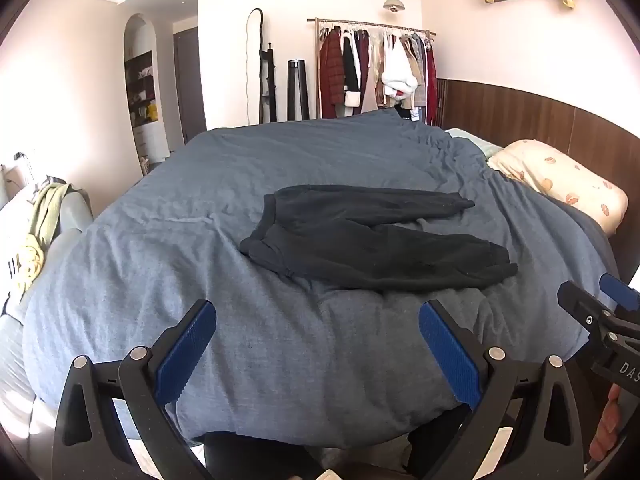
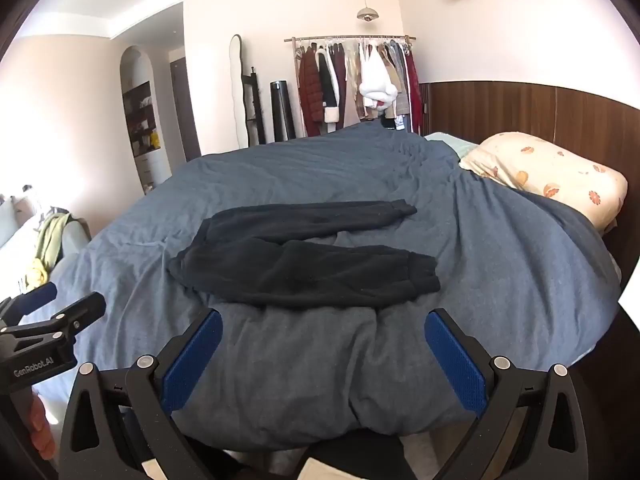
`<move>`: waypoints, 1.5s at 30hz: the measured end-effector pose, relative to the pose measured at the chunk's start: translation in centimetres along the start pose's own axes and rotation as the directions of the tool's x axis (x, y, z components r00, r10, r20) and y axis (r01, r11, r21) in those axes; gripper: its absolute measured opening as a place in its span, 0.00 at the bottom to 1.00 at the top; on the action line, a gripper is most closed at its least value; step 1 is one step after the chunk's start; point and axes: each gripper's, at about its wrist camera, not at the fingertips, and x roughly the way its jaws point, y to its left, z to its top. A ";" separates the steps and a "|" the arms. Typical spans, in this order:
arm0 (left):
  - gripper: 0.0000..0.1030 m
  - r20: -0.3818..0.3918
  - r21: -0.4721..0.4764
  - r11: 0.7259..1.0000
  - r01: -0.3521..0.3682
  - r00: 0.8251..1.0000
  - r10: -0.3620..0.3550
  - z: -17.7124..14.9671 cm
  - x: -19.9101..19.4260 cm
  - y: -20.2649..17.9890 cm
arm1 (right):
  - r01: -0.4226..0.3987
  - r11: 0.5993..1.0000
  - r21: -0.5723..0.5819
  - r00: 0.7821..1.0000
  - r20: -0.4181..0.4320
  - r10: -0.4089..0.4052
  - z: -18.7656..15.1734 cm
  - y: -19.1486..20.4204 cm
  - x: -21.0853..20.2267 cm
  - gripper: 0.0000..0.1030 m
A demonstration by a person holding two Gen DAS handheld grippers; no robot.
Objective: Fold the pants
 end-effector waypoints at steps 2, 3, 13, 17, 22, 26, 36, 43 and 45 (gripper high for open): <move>1.00 0.019 -0.014 1.000 0.006 1.000 -0.006 0.1 -0.3 0.2 | -0.001 1.000 -0.001 1.000 0.004 0.001 -0.1 0.0 0.0 1.00; 1.00 0.020 -0.014 1.000 0.008 1.000 -0.008 0.1 -0.4 0.2 | 0.001 1.000 -0.003 1.000 0.006 -0.001 -0.1 0.0 -0.1 1.00; 1.00 0.045 0.005 1.000 0.015 0.999 -0.015 0.3 -1.2 -0.2 | -0.005 1.000 -0.001 1.000 0.016 0.005 1.0 -0.1 -0.5 1.00; 1.00 0.046 0.002 1.000 0.017 0.999 -0.017 0.4 -1.3 -0.4 | -0.010 1.000 -0.003 1.000 0.028 0.010 0.4 -0.1 -0.7 1.00; 1.00 0.050 0.003 1.000 0.020 0.999 -0.020 0.7 -1.4 -0.3 | -0.010 1.000 -0.004 0.999 0.032 0.010 0.3 0.0 -0.7 1.00; 1.00 0.058 0.008 1.000 0.016 0.998 -0.017 0.7 -1.4 -0.3 | -0.010 1.000 -0.008 0.999 0.033 0.010 0.6 0.0 -0.6 1.00; 1.00 0.083 0.015 1.000 0.004 0.997 -0.005 0.6 -1.8 -0.3 | -0.008 1.000 -0.006 0.999 0.033 0.008 0.6 0.2 -0.6 1.00; 1.00 0.091 0.015 1.000 0.005 0.996 -0.006 0.6 -1.9 -0.3 | -0.011 1.000 -0.008 0.999 0.036 0.011 0.7 0.2 -0.6 1.00; 1.00 0.092 0.014 1.000 0.006 0.996 -0.007 0.6 -2.0 -0.3 | -0.014 1.000 -0.010 0.999 0.034 0.014 0.7 0.1 -0.6 1.00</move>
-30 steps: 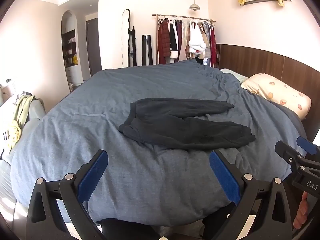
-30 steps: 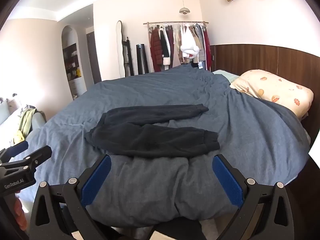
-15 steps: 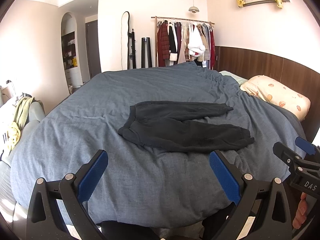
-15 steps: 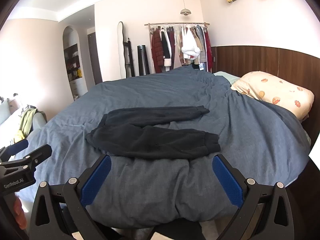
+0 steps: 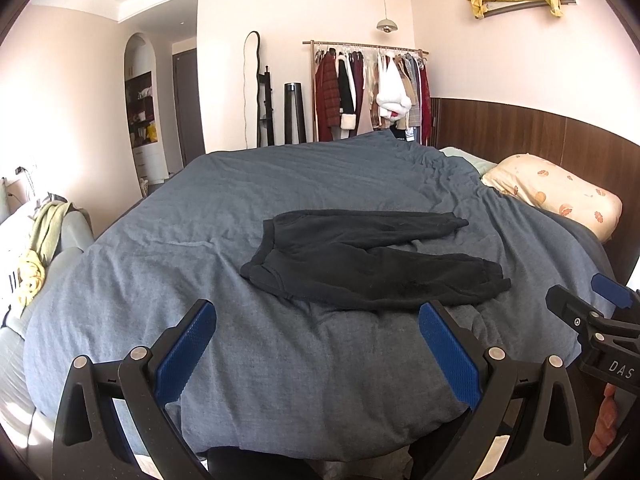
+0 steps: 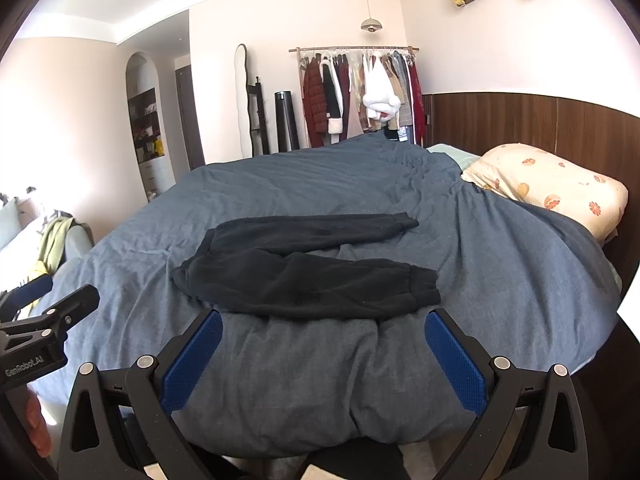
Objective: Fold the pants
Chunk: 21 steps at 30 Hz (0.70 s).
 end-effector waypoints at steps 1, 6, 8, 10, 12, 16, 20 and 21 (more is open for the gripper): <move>1.00 -0.001 0.000 1.000 0.002 1.000 -0.002 0.0 0.0 0.0 | 0.001 1.000 -0.001 1.000 0.000 -0.001 0.1 0.0 0.0 1.00; 1.00 -0.002 -0.002 1.000 0.003 1.000 -0.003 0.0 -0.2 0.0 | -0.001 1.000 -0.001 1.000 0.001 0.001 0.0 0.0 0.0 1.00; 1.00 0.000 0.000 1.000 0.002 1.000 -0.002 -0.1 -0.2 0.1 | -0.001 1.000 0.000 1.000 0.003 0.001 0.1 0.0 0.0 1.00; 1.00 0.000 0.000 1.000 0.002 1.000 -0.002 -0.1 -0.2 0.1 | -0.002 1.000 -0.001 1.000 0.003 0.002 0.2 0.0 0.0 1.00; 1.00 0.001 -0.002 1.000 0.004 1.000 -0.004 -0.1 -0.3 0.1 | -0.004 1.000 -0.001 1.000 0.005 0.004 0.3 -0.1 0.0 1.00; 1.00 0.000 -0.003 1.000 0.005 1.000 -0.005 -0.1 -0.3 0.2 | -0.004 1.000 -0.001 1.000 0.007 0.004 0.2 -0.1 -0.2 1.00; 1.00 0.001 -0.002 1.000 0.004 1.000 -0.004 -0.1 -0.2 0.2 | -0.003 1.000 0.000 1.000 0.008 0.003 0.2 -0.1 -0.2 1.00; 1.00 0.001 -0.001 1.000 0.004 1.000 -0.004 -0.1 -0.3 0.2 | -0.004 1.000 -0.001 1.000 0.007 0.004 0.2 -0.1 -0.2 1.00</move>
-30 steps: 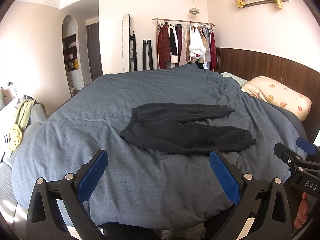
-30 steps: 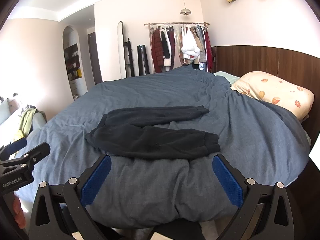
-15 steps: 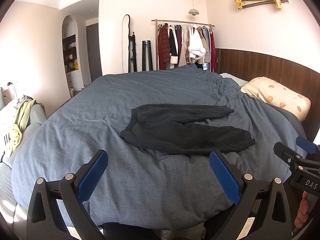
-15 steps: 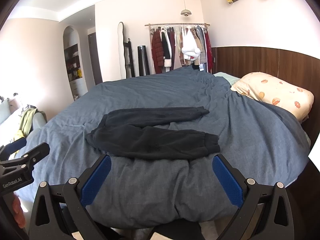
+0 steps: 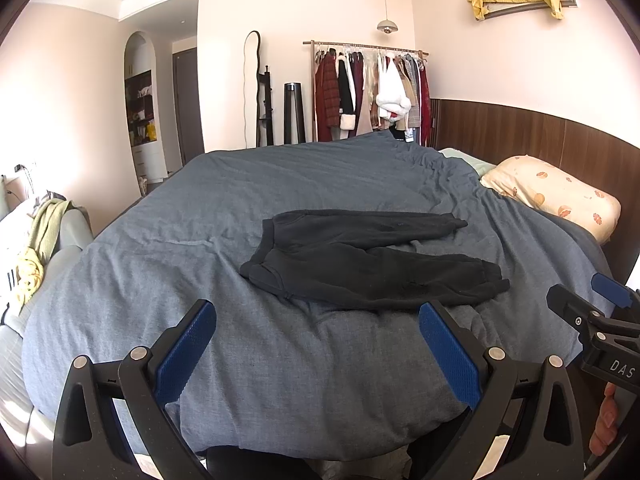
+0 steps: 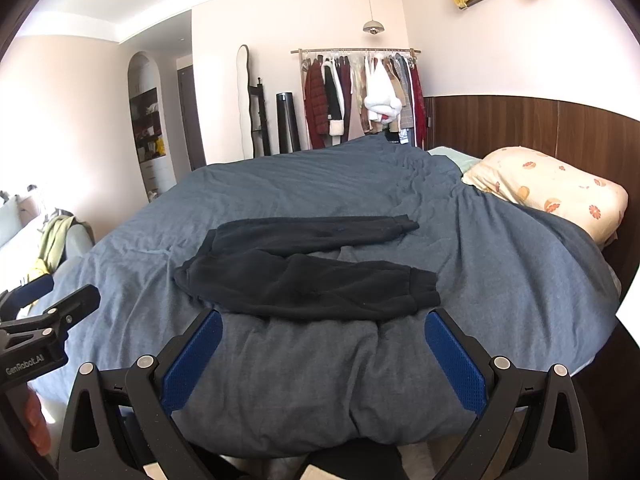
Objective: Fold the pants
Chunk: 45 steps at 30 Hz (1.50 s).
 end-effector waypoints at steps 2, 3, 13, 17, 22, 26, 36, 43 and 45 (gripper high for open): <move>1.00 -0.001 0.000 1.000 0.000 1.000 0.000 0.0 0.0 0.0 | 0.002 1.000 0.000 1.000 0.000 -0.002 0.0 0.0 0.0 1.00; 1.00 -0.001 0.000 1.000 -0.001 1.000 0.001 0.0 0.0 0.0 | 0.000 1.000 0.000 1.000 0.001 0.000 0.0 0.0 0.0 1.00; 1.00 -0.001 -0.001 1.000 0.001 1.000 -0.001 0.0 0.0 0.0 | 0.000 1.000 -0.001 1.000 0.001 0.000 0.0 0.1 0.0 1.00; 1.00 -0.001 -0.001 1.000 0.000 1.000 0.000 0.0 0.0 0.0 | 0.001 1.000 -0.001 1.000 0.002 -0.001 -0.1 0.1 0.0 1.00; 1.00 -0.001 0.000 1.000 0.000 1.000 0.000 -0.1 0.0 0.0 | 0.001 1.000 -0.002 1.000 0.002 -0.001 0.0 0.1 0.0 1.00; 1.00 -0.001 -0.001 1.000 0.001 1.000 -0.001 -0.1 0.0 0.1 | 0.001 1.000 -0.002 1.000 0.002 -0.001 -0.1 0.1 -0.1 1.00; 1.00 -0.016 -0.008 1.000 -0.006 1.000 0.005 -0.2 0.4 0.6 | 0.003 1.000 -0.012 1.000 -0.012 -0.003 -0.3 0.4 0.3 1.00; 1.00 -0.042 -0.006 1.000 -0.025 0.999 0.025 -0.9 2.0 1.2 | 0.008 0.999 -0.037 0.999 -0.037 -0.009 -0.8 0.9 1.6 1.00; 1.00 -0.050 -0.005 0.999 -0.035 0.998 0.034 -1.1 2.6 1.4 | 0.016 0.998 -0.052 0.999 -0.041 -0.018 -0.8 1.3 2.2 1.00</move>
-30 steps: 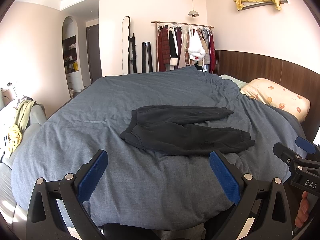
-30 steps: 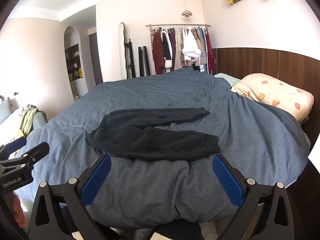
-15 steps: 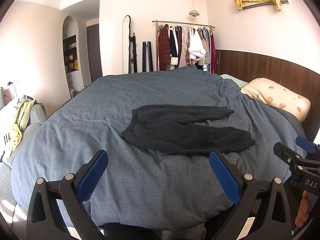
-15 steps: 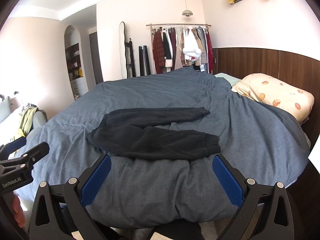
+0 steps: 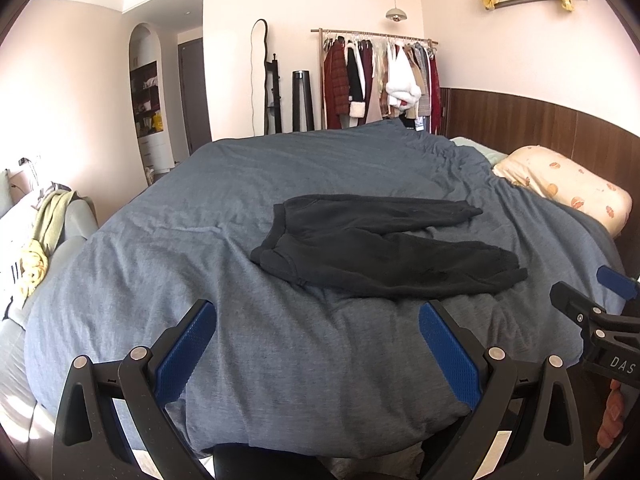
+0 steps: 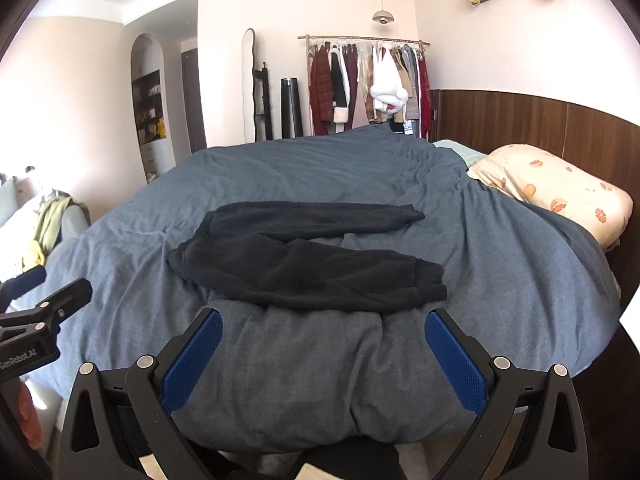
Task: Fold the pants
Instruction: 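Move both tools down toward the waistband of the black sweatpants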
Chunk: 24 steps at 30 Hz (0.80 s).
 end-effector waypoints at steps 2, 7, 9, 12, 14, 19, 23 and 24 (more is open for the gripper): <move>1.00 -0.013 -0.005 1.000 -0.004 1.000 0.004 -0.1 0.8 0.2 | 0.000 1.000 -0.012 1.000 -0.006 0.000 0.0 0.3 0.7 1.00; 1.00 -0.036 -0.013 1.000 -0.019 0.999 0.019 -0.3 2.9 0.8 | 0.001 0.999 -0.040 1.000 -0.017 -0.002 0.1 1.0 2.7 1.00; 1.00 -0.045 -0.006 1.000 -0.030 0.999 0.029 -0.2 4.0 0.9 | -0.001 0.999 -0.048 1.000 -0.027 0.000 0.2 1.3 3.7 1.00; 1.00 -0.065 0.003 0.999 -0.038 0.997 0.038 -0.2 5.7 0.9 | -0.005 0.999 -0.054 0.999 -0.050 0.002 0.2 1.6 5.5 1.00; 1.00 -0.077 0.003 0.999 -0.038 0.996 0.039 -0.2 6.7 0.9 | -0.011 0.998 -0.055 0.997 -0.071 0.007 0.1 1.7 6.8 1.00; 1.00 -0.116 -0.003 1.000 -0.027 0.993 0.027 -0.2 10.0 0.9 | -0.012 0.998 -0.054 0.992 -0.124 0.005 -0.1 1.8 10.3 1.00; 1.00 -0.143 -0.002 1.000 -0.022 0.989 0.021 0.0 12.8 0.8 | -0.004 0.998 -0.055 0.987 -0.160 -0.005 -0.3 1.6 12.9 1.00; 1.00 -0.153 -0.002 1.000 -0.021 0.988 0.020 0.0 13.7 0.7 | -0.004 0.999 -0.054 0.986 -0.169 -0.005 -0.3 1.5 13.5 1.00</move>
